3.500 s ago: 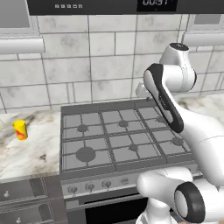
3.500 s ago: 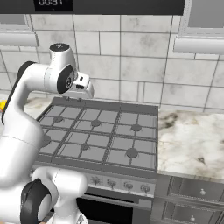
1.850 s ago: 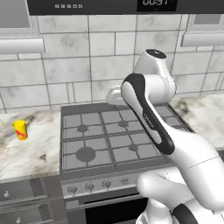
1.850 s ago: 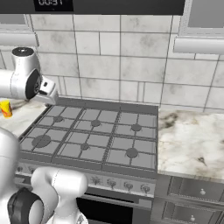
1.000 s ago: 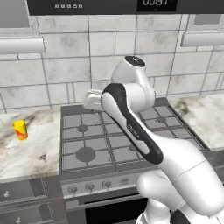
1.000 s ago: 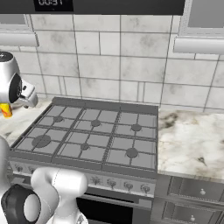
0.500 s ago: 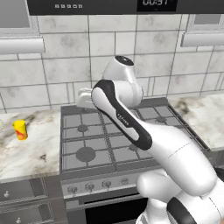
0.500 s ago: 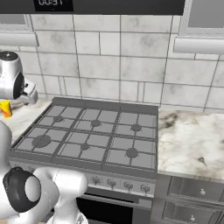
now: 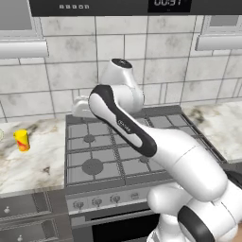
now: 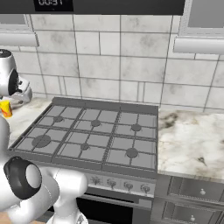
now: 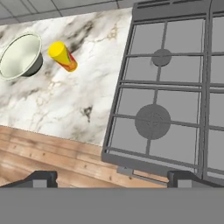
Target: Pick the cup and bowl from the counter and place them on the counter next to the sink.
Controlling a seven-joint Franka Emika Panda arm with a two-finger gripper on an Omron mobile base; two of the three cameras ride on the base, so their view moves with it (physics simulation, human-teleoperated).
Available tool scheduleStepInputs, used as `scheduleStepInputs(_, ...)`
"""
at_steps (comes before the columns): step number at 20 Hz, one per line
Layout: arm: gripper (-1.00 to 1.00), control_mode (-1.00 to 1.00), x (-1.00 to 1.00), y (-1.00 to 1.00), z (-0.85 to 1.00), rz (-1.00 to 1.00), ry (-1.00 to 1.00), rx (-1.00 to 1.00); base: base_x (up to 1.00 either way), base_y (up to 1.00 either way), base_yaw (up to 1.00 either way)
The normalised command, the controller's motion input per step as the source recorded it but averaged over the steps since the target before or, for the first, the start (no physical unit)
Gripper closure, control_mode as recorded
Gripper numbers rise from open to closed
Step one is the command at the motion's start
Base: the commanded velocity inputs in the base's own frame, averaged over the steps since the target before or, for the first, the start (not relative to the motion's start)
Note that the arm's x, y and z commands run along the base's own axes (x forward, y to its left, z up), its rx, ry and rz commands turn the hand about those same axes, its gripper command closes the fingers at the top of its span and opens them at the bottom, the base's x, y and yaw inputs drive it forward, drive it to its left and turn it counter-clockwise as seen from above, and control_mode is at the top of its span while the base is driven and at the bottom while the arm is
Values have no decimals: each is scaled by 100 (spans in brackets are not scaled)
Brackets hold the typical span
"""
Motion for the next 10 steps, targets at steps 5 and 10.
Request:
scheduleStepInputs(5,-100,-100,0,6,0,0,0,-9,0,0,0)
scheduleStepInputs(10,-100,-100,13,20,-9,0,0,-7,0,0,0)
